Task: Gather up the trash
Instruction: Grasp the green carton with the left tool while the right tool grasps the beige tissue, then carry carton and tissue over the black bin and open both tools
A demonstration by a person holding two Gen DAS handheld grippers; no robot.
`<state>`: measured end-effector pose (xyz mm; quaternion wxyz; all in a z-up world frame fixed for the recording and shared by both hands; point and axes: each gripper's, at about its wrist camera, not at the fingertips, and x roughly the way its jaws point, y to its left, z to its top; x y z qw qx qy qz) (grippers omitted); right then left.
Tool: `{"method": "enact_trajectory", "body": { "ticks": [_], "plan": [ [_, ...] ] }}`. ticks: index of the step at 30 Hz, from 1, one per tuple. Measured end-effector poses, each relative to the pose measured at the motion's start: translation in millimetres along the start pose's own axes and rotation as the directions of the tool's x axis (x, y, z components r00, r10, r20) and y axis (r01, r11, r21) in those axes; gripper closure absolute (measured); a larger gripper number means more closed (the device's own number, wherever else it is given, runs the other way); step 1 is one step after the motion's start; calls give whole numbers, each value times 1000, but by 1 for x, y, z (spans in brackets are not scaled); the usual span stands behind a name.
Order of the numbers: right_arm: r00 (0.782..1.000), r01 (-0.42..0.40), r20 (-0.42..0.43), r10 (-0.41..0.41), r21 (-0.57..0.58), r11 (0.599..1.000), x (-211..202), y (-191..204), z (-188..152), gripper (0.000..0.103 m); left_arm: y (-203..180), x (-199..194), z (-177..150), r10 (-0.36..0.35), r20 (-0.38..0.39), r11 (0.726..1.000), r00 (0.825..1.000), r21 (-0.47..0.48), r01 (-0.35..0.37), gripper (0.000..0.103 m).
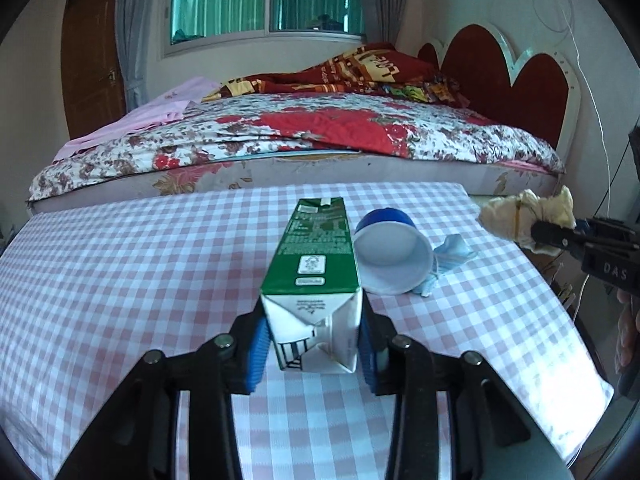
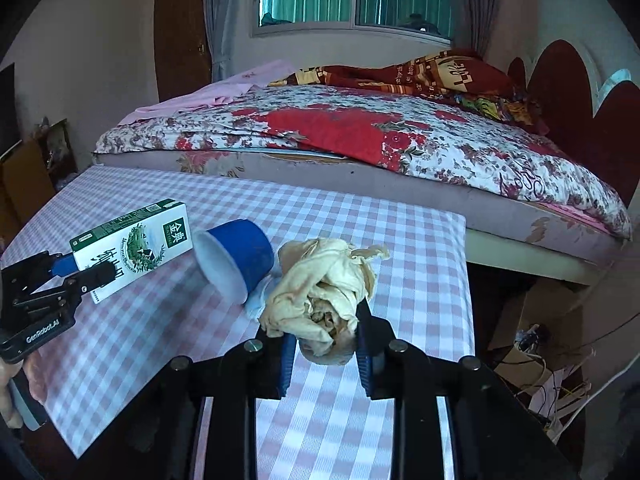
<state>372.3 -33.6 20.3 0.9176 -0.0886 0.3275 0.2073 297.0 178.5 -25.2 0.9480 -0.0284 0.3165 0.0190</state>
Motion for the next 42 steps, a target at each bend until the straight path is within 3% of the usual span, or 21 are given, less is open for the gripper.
{"method": "enact_trajectory", "body": {
  "ticks": [9, 24, 33, 42],
  "plan": [
    [999, -14, 41, 12, 50, 999, -56, 2, -32, 76, -8, -57, -15, -16, 63, 1000, 998, 3, 16, 65],
    [991, 30, 125, -43, 108, 994, -163, -14, -87, 76, -78, -132, -44, -143, 113, 989, 983, 50, 138, 65],
    [987, 62, 133, -88, 187, 980, -210, -45, -136, 76, -137, -159, -66, -224, 100, 969, 969, 132, 210, 65],
    [982, 120, 111, -152, 258, 959, -241, -80, -185, 76, -190, -159, -93, -310, 51, 939, 949, 175, 297, 65]
  ]
}}
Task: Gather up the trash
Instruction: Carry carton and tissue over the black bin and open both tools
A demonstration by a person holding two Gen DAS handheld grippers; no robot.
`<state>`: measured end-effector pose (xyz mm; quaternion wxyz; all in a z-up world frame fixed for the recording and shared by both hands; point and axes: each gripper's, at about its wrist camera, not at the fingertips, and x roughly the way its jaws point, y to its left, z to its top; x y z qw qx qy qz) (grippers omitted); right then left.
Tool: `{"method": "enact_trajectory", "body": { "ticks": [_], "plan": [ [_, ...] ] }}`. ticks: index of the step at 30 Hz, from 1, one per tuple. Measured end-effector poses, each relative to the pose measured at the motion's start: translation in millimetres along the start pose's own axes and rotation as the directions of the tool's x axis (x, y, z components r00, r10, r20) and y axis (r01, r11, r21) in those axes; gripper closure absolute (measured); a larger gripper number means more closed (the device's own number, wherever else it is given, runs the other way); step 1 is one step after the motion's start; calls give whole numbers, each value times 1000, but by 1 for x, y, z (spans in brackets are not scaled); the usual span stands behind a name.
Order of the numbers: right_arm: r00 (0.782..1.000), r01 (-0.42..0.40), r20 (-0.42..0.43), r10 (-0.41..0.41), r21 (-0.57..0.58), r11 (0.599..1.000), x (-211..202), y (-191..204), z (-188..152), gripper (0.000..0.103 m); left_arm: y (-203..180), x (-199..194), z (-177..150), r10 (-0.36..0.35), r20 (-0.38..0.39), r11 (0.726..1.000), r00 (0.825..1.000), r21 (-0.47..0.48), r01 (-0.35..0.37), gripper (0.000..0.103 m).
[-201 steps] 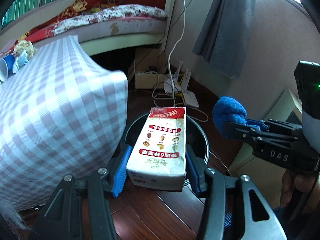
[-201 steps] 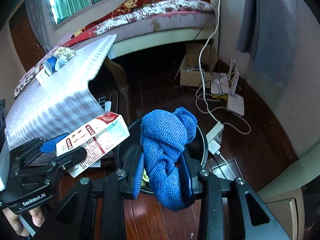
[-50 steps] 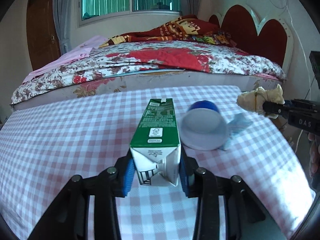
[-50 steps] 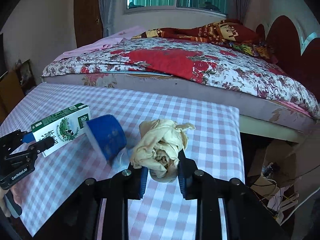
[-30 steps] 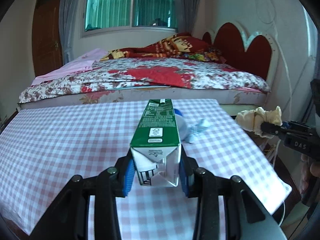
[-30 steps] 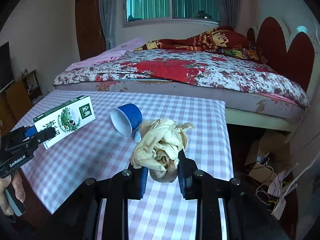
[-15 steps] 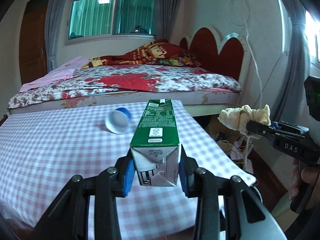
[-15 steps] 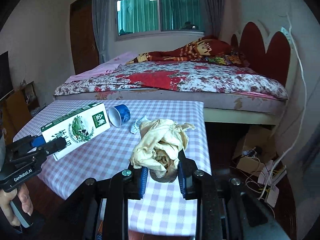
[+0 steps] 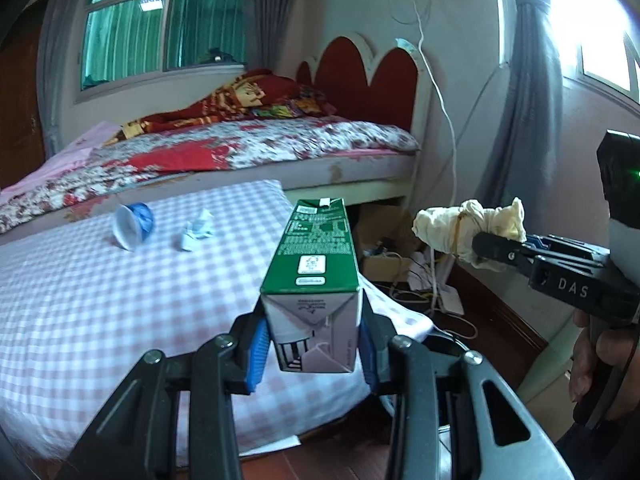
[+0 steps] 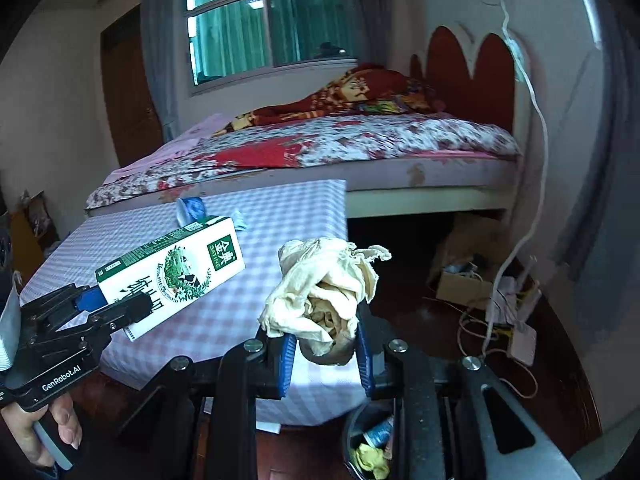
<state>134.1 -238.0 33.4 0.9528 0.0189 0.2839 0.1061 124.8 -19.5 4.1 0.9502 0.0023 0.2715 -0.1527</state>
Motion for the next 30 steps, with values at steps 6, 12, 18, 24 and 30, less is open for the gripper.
{"method": "enact_trajectory", "body": {
  "ticks": [6, 12, 18, 24, 30],
  "plan": [
    [999, 41, -11, -41, 31, 999, -13, -24, -21, 76, -24, 8, -12, -47, -33, 999, 998, 15, 47, 65],
    [997, 75, -33, -72, 71, 995, -22, -51, -43, 76, -54, 11, -29, -86, -70, 994, 994, 58, 90, 65],
    [993, 104, -63, -98, 94, 990, -29, -72, -65, 76, -83, 15, -45, -133, -115, 986, 984, 88, 144, 65],
    [986, 139, -106, -127, 117, 983, -33, -94, -89, 76, -113, 23, -58, -180, -160, 973, 971, 115, 199, 65],
    [980, 149, -153, -127, 142, 979, -30, -115, -112, 76, -133, 33, -73, -193, -195, 968, 962, 121, 219, 64]
  ]
}}
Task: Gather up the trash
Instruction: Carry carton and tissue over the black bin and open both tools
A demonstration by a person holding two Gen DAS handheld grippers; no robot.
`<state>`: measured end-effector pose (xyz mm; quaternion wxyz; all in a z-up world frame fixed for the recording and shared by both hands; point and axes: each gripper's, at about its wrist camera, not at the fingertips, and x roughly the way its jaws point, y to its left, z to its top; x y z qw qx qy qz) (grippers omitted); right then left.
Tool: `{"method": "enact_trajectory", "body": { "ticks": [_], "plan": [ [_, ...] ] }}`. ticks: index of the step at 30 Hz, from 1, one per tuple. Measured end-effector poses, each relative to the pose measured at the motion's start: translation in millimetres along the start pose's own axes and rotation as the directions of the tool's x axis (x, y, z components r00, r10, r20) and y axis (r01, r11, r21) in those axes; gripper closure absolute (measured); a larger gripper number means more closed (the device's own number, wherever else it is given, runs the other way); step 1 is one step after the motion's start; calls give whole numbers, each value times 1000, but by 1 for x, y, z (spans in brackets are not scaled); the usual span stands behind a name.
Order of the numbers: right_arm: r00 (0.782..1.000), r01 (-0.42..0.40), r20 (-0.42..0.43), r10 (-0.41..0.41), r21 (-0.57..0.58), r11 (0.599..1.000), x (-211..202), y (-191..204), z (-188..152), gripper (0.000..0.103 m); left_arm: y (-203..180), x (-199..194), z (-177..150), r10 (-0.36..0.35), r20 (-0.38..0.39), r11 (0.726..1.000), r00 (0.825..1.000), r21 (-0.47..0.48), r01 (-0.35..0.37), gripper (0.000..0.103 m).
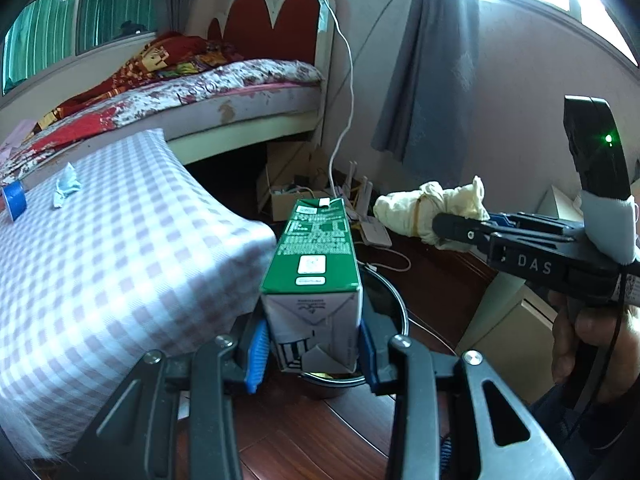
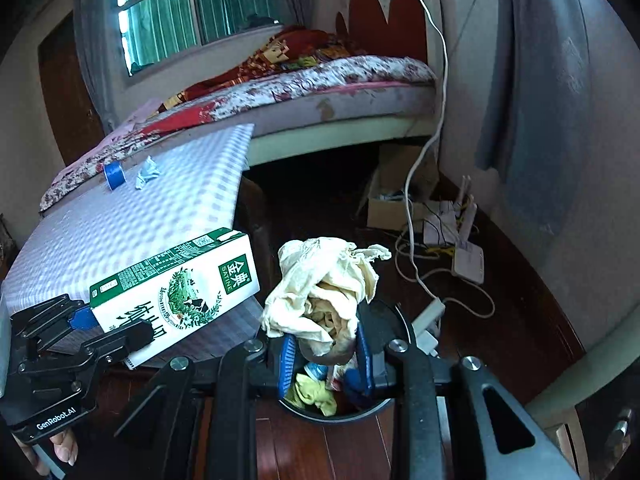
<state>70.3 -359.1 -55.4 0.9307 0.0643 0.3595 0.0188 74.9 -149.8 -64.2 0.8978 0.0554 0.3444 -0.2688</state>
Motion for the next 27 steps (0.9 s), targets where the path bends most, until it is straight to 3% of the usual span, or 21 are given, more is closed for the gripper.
{"method": "enact_trajectory", "body": {
  "ticks": [10, 21, 23, 25, 26, 27],
  "plan": [
    [991, -9, -130, 10, 4, 1000, 55, -21, -25, 76, -5, 60, -22, -6, -127, 998, 992, -67, -2, 64],
    [968, -45, -245, 45, 7, 999, 119, -29, -38, 76, -2, 104, -28, -20, -210, 996, 977, -85, 2, 63],
    [966, -53, -253, 48, -16, 998, 131, -29, -42, 67, -2, 113, -32, -47, -235, 995, 971, -96, 25, 57],
    [946, 28, -321, -38, -36, 999, 150, -34, -53, 15, 1, 119, -39, -27, -242, 993, 970, -119, -2, 32],
    [943, 39, -330, -48, -34, 999, 154, -38, -56, 14, 2, 121, -41, -25, -245, 992, 969, -124, -5, 20],
    [937, 65, -344, -69, -22, 998, 156, -44, -61, 13, 3, 121, -44, -5, -251, 993, 968, -118, -25, 16]
  ]
}}
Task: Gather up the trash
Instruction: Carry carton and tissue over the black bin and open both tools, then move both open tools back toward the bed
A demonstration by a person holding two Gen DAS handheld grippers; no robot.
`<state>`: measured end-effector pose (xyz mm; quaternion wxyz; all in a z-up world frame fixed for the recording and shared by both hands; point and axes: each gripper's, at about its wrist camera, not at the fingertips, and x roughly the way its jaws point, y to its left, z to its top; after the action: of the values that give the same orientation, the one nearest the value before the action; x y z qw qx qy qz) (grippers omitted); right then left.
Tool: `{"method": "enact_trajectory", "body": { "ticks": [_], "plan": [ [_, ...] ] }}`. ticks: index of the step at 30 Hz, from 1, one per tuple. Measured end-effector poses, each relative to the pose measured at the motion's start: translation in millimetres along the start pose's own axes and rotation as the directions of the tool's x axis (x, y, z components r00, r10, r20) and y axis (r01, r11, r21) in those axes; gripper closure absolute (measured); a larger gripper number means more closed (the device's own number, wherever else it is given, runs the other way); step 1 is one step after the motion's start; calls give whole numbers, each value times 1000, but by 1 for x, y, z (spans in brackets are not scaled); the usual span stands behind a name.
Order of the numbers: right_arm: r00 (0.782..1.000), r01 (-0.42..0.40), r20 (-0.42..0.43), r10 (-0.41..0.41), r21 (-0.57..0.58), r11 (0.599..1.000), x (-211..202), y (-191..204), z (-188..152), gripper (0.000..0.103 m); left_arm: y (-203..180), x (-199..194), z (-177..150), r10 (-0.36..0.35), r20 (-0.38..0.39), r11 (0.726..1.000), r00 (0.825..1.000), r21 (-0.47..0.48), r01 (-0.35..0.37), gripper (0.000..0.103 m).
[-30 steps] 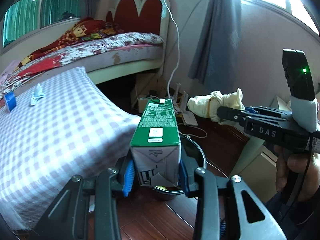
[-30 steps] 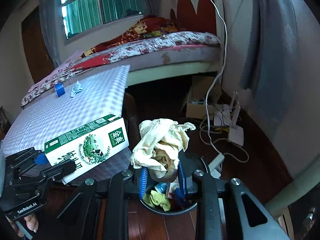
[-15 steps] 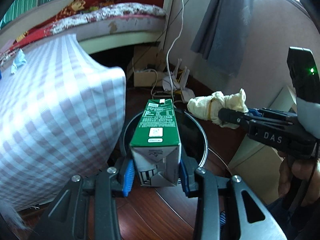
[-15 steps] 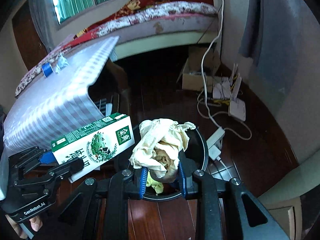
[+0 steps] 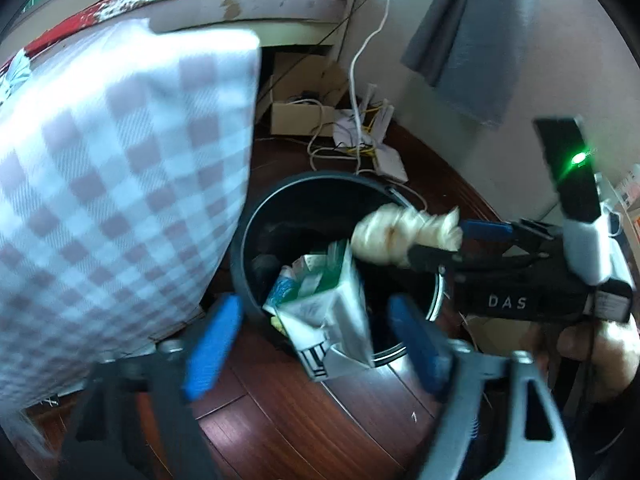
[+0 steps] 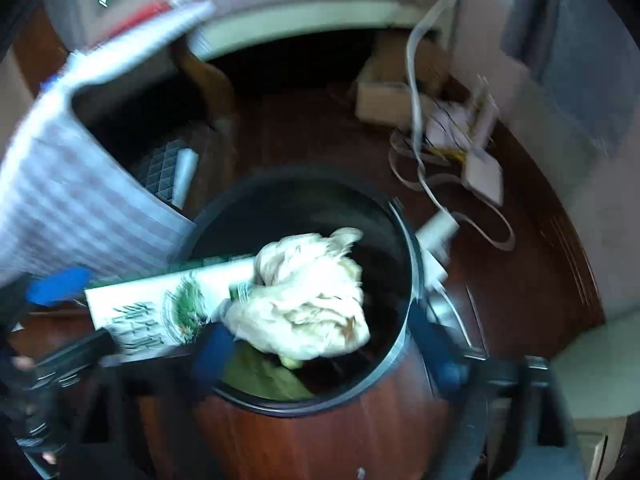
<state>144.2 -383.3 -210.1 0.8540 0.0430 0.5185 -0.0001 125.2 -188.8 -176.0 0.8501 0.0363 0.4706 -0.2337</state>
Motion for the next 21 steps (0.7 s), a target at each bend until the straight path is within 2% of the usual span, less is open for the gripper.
{"method": "enact_trajectory", "body": {
  "ticks": [3, 10, 21],
  "plan": [
    [999, 40, -17, -39, 32, 999, 1, -8, -4, 1, 6, -1, -8, 63, 6, 998, 998, -11, -63, 6],
    [996, 69, 54, -72, 44, 997, -32, -2, 3, 1, 16, -21, -18, 128, 44, 991, 991, -44, -126, 4],
    [985, 60, 162, -63, 25, 998, -85, 23, 11, 1, 23, -67, -5, 149, 130, 988, 980, -55, -143, 4]
  ]
}}
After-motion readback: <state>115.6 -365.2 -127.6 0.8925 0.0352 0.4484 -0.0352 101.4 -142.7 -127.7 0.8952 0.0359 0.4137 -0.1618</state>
